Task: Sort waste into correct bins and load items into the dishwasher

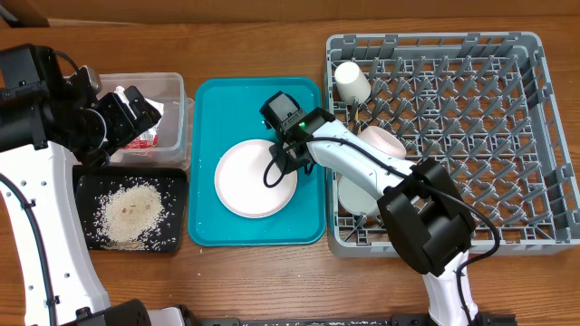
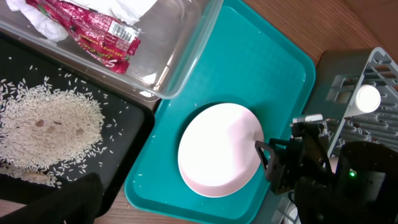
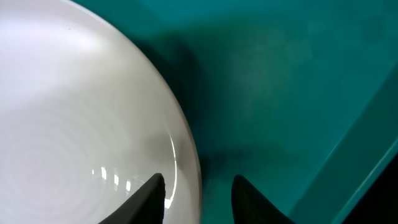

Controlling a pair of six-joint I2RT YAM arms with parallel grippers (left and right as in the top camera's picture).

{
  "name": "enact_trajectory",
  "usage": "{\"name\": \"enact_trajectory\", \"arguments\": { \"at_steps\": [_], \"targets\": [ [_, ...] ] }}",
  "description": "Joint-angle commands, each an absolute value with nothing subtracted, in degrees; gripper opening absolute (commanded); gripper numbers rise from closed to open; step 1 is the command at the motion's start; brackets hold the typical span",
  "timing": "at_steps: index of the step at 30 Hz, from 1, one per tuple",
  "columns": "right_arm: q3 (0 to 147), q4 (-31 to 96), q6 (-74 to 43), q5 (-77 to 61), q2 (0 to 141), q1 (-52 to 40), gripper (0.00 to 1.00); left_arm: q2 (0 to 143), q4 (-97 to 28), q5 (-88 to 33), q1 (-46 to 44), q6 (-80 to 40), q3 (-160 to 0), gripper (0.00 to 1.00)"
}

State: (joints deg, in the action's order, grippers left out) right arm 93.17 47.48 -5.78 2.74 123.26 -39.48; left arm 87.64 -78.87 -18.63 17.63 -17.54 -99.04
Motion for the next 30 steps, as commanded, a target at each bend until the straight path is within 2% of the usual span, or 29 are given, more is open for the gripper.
{"name": "enact_trajectory", "arguments": {
  "at_steps": [1,30],
  "targets": [
    [92.9,47.3,-5.8,0.4,121.6,-39.8,0.36,86.9,-78.9,-18.4,17.6,-16.3,-99.7,1.00],
    [92.9,52.0,-6.0,-4.2,121.6,-40.2,0.30,86.9,-78.9,-18.4,17.6,-16.3,-99.7,1.00]
  ]
}}
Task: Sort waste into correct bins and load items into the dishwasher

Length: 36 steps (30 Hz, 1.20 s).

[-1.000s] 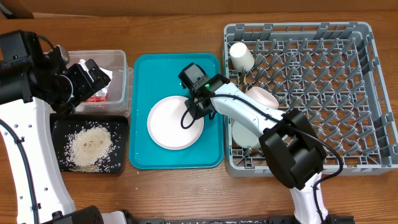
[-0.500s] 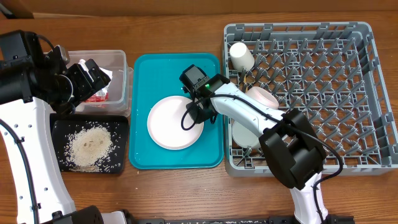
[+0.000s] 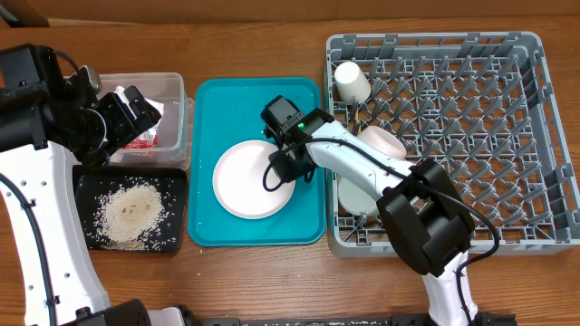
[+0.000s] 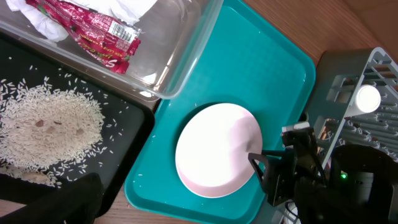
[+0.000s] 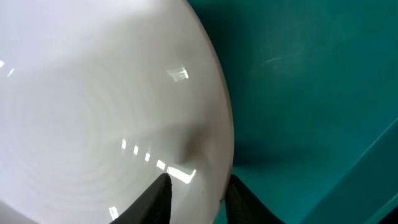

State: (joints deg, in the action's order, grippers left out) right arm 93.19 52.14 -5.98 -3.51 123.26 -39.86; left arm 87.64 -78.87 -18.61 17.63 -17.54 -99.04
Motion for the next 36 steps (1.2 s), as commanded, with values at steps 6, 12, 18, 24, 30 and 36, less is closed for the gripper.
{"name": "enact_trajectory", "arguments": {
  "at_steps": [6,12,18,24,30,36],
  "targets": [
    [92.9,51.2,-6.0,-4.2,121.6,-40.2,0.29,86.9,-78.9,-18.4,17.6,-16.3,-99.7,1.00],
    [91.9,48.9,-6.0,-4.2,121.6,-40.4,0.29,86.9,-78.9,-18.4,17.6,-16.3,-99.7,1.00],
    [87.6,44.7,-6.0,-4.1,121.6,-40.4,0.29,86.9,-78.9,-18.4,17.6,-16.3,-99.7,1.00],
    [87.4,44.0,-6.0,-4.2,121.6,-40.4,0.26,86.9,-78.9,-18.4,17.6,-16.3,-99.7,1.00],
    [87.4,44.1,-6.0,-4.1,121.6,-40.4,0.08,86.9,-78.9,-18.4,17.6,-16.3,-99.7,1.00],
    [89.4,44.1,-6.0,-4.1,121.5,-40.3,0.04,86.9,-78.9,-18.4,17.6,-16.3,-99.7,1.00]
  ]
}}
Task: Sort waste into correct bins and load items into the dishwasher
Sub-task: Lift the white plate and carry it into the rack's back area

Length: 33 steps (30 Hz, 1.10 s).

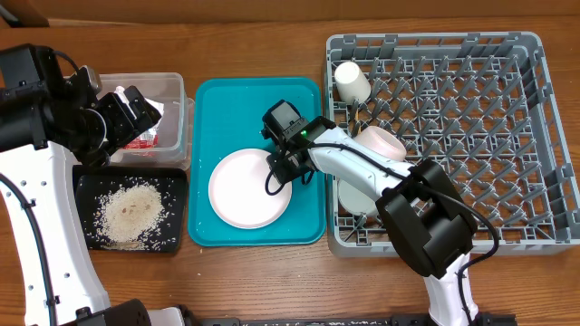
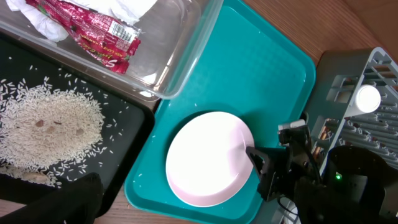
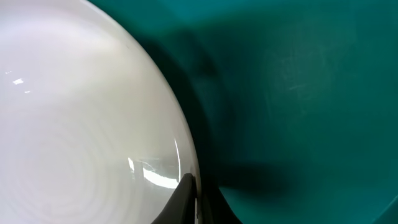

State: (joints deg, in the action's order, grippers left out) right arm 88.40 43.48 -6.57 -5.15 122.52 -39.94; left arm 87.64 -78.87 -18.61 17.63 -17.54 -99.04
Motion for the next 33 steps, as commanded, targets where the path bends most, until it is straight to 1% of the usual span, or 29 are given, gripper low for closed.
{"name": "enact_trajectory", "arguments": {
  "at_steps": [1,6,12,16,24,26,29,33],
  "targets": [
    [90.6,44.7,-6.0,-4.1,121.2,-40.1,0.04,86.9,-78.8,-18.4,17.6,-16.3,-99.7,1.00],
    [97.6,48.1,-6.0,-1.8,118.5,-39.7,0.04,86.9,-78.8,-18.4,17.6,-16.3,-99.7,1.00],
    [106.6,53.3,-6.0,10.5,113.7,-39.7,0.04,86.9,-78.9,-18.4,17.6,-16.3,-99.7,1.00],
    [109.8,55.7,-5.9,26.0,109.9,-39.7,0.04,86.9,-78.9,-18.4,17.6,-16.3,-99.7,1.00],
    [110.0,55.4,-5.1,68.4,106.2,-39.4,0.04,86.9,-78.9,-18.4,17.6,-16.3,-99.7,1.00],
    [110.0,55.5,-2.5,74.7,106.2,-38.6,0.04,86.9,-78.8,-18.4,17.6,-16.3,-99.7,1.00],
    [110.0,55.5,0.4,76.2,106.2,-36.8,0.04,86.9,-78.9,-18.4,17.6,-16.3,-99.7,1.00],
    [109.9,55.4,0.4,74.7,106.2,-32.8,0.04,86.9,-78.9,-18.4,17.6,-16.3,-99.7,1.00]
  ]
}}
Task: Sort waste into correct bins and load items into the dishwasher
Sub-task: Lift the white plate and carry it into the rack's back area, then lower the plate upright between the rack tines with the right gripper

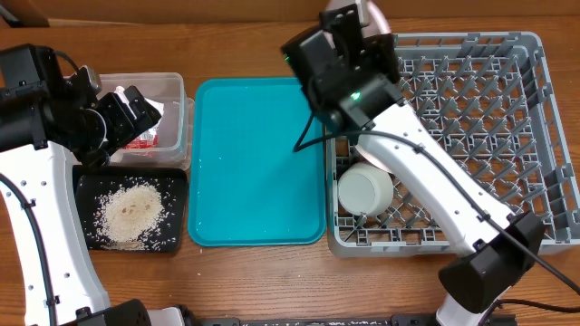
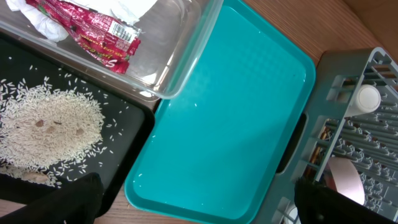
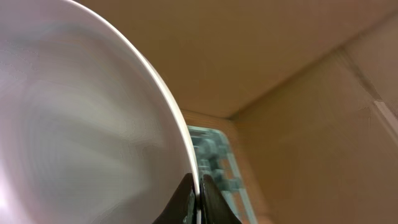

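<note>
My right gripper point(image 3: 198, 194) is shut on the rim of the white plate point(image 3: 81, 124), which stands on edge in the right wrist view. In the overhead view the plate point(image 1: 370, 13) is held high over the back left corner of the grey dishwasher rack point(image 1: 471, 109). The rack holds a white bowl point(image 1: 365, 188) and a white cup point(image 2: 367, 98). The teal tray point(image 1: 254, 163) has nothing on it but a few rice grains. My left gripper point(image 2: 199, 205) hangs open above the bins at the left, nothing between its fingers.
A clear bin point(image 1: 172, 100) with red wrappers and white paper stands at the back left. In front of it lies a black tray point(image 1: 172, 181) with loose rice. My right arm crosses above the rack's left edge.
My right gripper was shut on the plate's rim down on the teal tray. Now it holds the plate on edge high over the rack's back left corner, and the tray is bare.
The right gripper's open fingers first straddled the plate's right rim on the tray, then were still open with the plate shifted a little. Then they were shut on the rim, the plate slid left. Now the plate is off the tray. The left arm stayed still.
</note>
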Controlling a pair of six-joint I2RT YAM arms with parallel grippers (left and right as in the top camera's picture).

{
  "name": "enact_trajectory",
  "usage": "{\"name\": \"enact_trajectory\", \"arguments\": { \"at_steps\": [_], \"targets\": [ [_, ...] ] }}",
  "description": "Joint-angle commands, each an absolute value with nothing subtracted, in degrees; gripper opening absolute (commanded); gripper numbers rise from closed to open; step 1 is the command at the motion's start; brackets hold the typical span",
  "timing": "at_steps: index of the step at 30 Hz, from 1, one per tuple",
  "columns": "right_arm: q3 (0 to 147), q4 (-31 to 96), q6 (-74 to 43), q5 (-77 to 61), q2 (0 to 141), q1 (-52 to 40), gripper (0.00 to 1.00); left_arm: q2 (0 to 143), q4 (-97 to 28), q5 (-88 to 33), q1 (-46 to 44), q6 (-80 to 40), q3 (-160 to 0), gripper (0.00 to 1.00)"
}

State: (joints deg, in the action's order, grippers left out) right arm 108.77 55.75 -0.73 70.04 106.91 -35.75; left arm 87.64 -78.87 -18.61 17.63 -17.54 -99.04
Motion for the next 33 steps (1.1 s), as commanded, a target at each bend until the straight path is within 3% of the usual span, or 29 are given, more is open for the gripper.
{"name": "enact_trajectory", "arguments": {
  "at_steps": [1,12,17,33],
  "targets": [
    [109.9,55.5,0.4,74.1,106.2,-31.7,0.04,86.9,-78.9,-18.4,17.6,-16.3,-99.7,1.00],
    [109.8,64.1,-4.7,56.5,106.2,-17.8,0.04,86.9,-78.9,-18.4,17.6,-16.3,-99.7,1.00],
    [108.3,66.3,-7.3,54.9,106.3,-12.8,0.04,86.9,-78.9,-18.4,17.6,-16.3,-99.7,1.00],
    [106.5,68.2,-7.3,47.1,106.5,-10.9,0.04,86.9,-78.9,-18.4,17.6,-16.3,-99.7,1.00]
  ]
}}
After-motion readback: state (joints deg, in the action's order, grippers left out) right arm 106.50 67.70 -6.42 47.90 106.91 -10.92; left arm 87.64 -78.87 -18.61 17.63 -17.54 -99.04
